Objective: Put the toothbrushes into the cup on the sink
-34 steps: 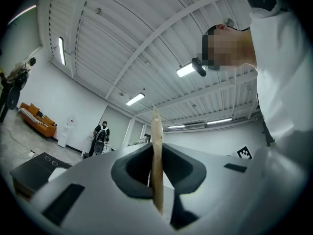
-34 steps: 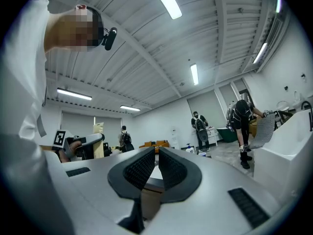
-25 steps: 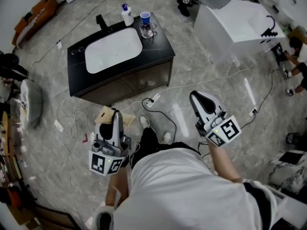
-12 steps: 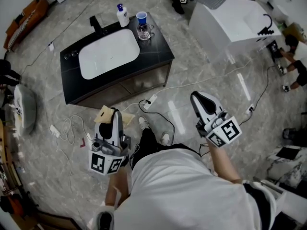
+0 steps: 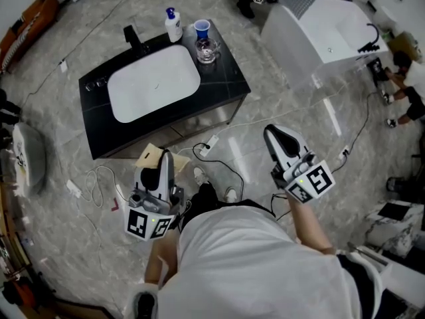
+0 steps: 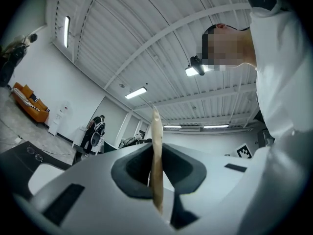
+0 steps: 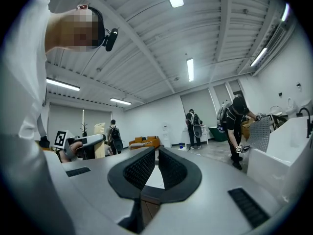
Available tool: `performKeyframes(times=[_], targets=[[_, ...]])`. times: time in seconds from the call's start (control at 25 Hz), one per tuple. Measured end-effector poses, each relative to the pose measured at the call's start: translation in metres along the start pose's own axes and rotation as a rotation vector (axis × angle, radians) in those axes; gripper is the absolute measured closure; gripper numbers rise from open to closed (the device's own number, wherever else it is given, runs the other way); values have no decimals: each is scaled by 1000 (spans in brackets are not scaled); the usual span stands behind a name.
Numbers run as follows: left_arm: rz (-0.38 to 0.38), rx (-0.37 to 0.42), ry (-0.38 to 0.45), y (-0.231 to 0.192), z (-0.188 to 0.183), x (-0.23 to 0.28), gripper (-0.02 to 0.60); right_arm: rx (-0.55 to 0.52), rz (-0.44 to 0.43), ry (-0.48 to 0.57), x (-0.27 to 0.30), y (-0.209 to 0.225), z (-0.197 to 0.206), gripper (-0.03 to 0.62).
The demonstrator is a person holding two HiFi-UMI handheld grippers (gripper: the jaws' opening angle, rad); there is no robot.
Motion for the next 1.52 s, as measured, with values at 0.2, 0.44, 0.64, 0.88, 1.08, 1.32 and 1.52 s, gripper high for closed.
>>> performKeyframes(times=[0.2,0.44,0.64,0.88,1.08,1.32,1.52], targets=[[23,-34,1,-39,0,13,540,-20,26,1,38,1,-9,545],[81,-89,8,-79,6,31,540,-37,73,-4,70,-4,-18,545],[109,-132,23,-98,11,36,540,-67,106,-10,84,-9,-25,545],[130,-161,43,-106,5,41,540,-87,127,3,93,-11,-37,545],[136,-174,67,-109,0,47,540,-97,97,33,111,-8,-45,545],[104,-139,84,-111,1,61,540,-93,25,75,136,7,-50,545],[77,-113,84,-107,-1,86,540,-79,-2,72,146,37,-57,545]])
Point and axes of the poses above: the fingertips, and each gripper's own axes: x forward along the fingers, y to its right, z out of its underside, the point moved 3 cm from there along -x, backward along the fingers, and after that the axes turned 3 degrees about z, right-handed, at the moved point
